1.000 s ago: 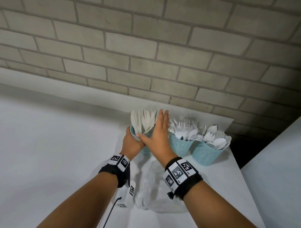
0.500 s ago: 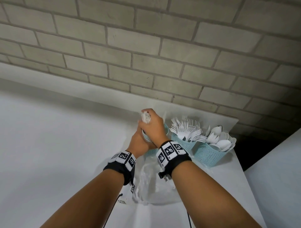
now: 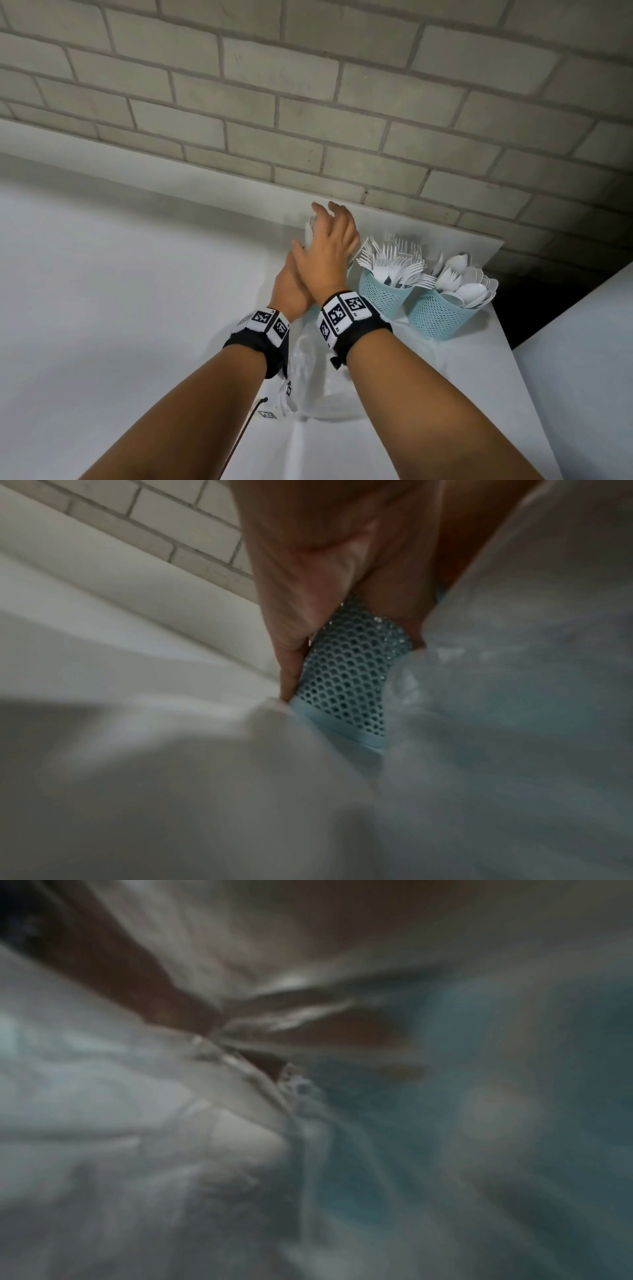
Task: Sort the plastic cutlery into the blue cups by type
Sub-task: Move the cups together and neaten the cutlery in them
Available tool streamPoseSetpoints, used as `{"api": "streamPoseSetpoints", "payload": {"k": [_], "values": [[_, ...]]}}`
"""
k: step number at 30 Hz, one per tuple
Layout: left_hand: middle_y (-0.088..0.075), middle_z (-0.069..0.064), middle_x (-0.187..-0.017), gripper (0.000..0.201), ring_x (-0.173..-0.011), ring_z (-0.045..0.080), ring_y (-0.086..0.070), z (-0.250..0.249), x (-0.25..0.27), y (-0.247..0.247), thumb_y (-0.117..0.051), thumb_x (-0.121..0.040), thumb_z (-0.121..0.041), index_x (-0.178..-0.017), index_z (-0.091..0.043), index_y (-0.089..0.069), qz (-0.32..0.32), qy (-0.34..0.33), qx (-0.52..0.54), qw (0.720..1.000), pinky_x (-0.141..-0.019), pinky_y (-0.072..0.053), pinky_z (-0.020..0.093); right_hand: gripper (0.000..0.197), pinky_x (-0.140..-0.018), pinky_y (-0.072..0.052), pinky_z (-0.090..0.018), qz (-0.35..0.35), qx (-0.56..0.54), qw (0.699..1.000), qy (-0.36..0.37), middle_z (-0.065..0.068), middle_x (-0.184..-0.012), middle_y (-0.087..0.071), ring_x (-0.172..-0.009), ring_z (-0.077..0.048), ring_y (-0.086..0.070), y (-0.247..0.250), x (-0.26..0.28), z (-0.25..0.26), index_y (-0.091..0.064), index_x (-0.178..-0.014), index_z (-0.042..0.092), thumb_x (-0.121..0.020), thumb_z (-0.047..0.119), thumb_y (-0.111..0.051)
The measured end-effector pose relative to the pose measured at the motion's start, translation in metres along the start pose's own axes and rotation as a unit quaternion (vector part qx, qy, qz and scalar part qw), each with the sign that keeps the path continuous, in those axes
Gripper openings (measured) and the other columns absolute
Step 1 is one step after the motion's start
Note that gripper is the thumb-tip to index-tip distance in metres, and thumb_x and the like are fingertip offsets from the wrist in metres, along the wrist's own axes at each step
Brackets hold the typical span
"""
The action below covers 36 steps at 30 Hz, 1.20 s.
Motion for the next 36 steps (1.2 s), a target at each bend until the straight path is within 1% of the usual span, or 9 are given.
{"api": "streamPoseSetpoints", "payload": {"k": [4,8,15,20,23,26,30,33,36], "values": [[-0.055,0.001,-0.113,0.056,-0.099,0.016,-0.055,0.001,0.005,0.002,-0.063,-0.087,-0.028,-0.131,-0.009,-0.034,-0.046,0.022,0.05,0.997,-0.084,-0.044,0.025,0.085,-0.107,-0.029,-0.05,-0.009,0.046,0.999,0.019,-0.014,-0.141,-0.037,-0.131,-0.025,-0.023,0.001,0.0,0.003,-0.033,-0.131,0.024,-0.062,0.036,-0.079],[-0.052,-0.014,-0.094,0.025,-0.083,-0.004,-0.052,0.006,0.004,0.005,-0.058,-0.092,-0.014,-0.11,-0.013,-0.041,-0.079,0.031,0.087,0.993,-0.069,-0.042,0.001,0.087,-0.112,-0.017,-0.048,-0.002,0.049,0.996,0.074,-0.012,-0.144,-0.027,-0.136,-0.027,-0.019,-0.002,0.007,0.012,-0.03,-0.134,0.025,-0.063,0.033,-0.078],[-0.047,-0.012,-0.087,0.04,-0.074,0.001,-0.047,0.01,-0.001,0.006,-0.069,-0.083,-0.016,-0.105,-0.01,-0.035,-0.093,0.054,0.096,0.99,-0.058,-0.041,0.009,0.083,-0.111,-0.017,-0.046,-0.055,0.044,0.994,0.08,-0.008,-0.142,-0.022,-0.134,-0.027,-0.022,0.02,0.016,0.004,-0.031,-0.133,0.024,-0.065,0.042,-0.076],[-0.056,0.001,-0.113,0.051,-0.1,0.005,-0.053,-0.001,0.001,-0.002,-0.065,-0.081,0.0,-0.127,-0.007,-0.045,-0.057,0.015,0.084,0.995,-0.086,-0.047,0.018,0.114,-0.115,-0.015,-0.045,0.091,-0.095,0.989,-0.071,-0.019,-0.154,-0.005,-0.142,-0.033,-0.011,0.006,0.005,-0.01,-0.006,-0.148,0.025,-0.064,0.039,-0.082],[-0.046,0.0,-0.139,0.072,-0.125,0.008,-0.047,-0.008,0.0,-0.001,-0.067,-0.081,-0.027,-0.142,-0.014,-0.031,-0.049,-0.006,0.098,0.994,-0.101,-0.041,0.025,0.109,-0.11,-0.023,-0.029,0.086,-0.202,0.972,-0.079,-0.015,-0.154,0.001,-0.142,-0.02,-0.009,0.007,-0.002,-0.004,-0.01,-0.149,0.022,-0.068,0.021,-0.083],[-0.054,0.001,-0.128,0.061,-0.113,0.008,-0.054,-0.015,-0.001,-0.001,-0.063,-0.083,-0.032,-0.135,-0.012,-0.042,-0.042,-0.043,0.067,0.996,-0.097,-0.047,0.027,0.108,-0.114,-0.025,-0.032,0.157,-0.209,0.964,-0.046,-0.012,-0.154,0.003,-0.141,-0.021,-0.011,-0.004,-0.002,0.005,-0.007,-0.148,0.028,-0.07,0.014,-0.08],[-0.054,0.012,-0.126,0.07,-0.114,0.025,-0.056,-0.009,0.001,-0.005,-0.064,-0.073,-0.052,-0.129,-0.019,-0.039,-0.031,0.011,0.157,0.987,-0.094,-0.048,0.036,0.119,-0.115,-0.015,-0.046,0.126,-0.049,0.988,-0.077,-0.019,-0.155,-0.002,-0.142,-0.033,-0.01,-0.006,-0.006,-0.005,0.008,-0.144,0.033,-0.066,0.035,-0.081],[-0.056,0.01,-0.116,0.093,-0.103,0.02,-0.058,-0.001,0.0,-0.006,-0.069,-0.058,-0.061,-0.126,-0.007,-0.036,-0.024,0.039,0.117,0.992,-0.088,-0.051,0.035,0.113,-0.105,-0.036,-0.035,0.193,-0.151,0.959,-0.144,-0.02,-0.147,-0.031,-0.132,-0.031,-0.039,-0.019,-0.006,-0.015,0.005,-0.15,0.025,-0.073,0.023,-0.078],[-0.053,0.005,-0.117,0.085,-0.105,0.019,-0.057,0.006,-0.006,-0.007,-0.083,-0.061,-0.029,-0.127,-0.006,-0.035,-0.011,0.048,0.062,0.997,-0.085,-0.048,0.029,0.077,-0.077,-0.041,-0.022,0.228,-0.174,0.949,-0.132,-0.01,-0.12,-0.06,-0.105,-0.024,-0.06,-0.021,-0.008,-0.017,-0.026,-0.145,0.024,-0.081,0.014,-0.068]]}}
Point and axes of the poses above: each hand's wrist, its own x-axis away from the middle knuckle, its own y-axis out of the back of the hand, z = x × y, the point moved 7 cm from there along -x, towards the middle knuckle
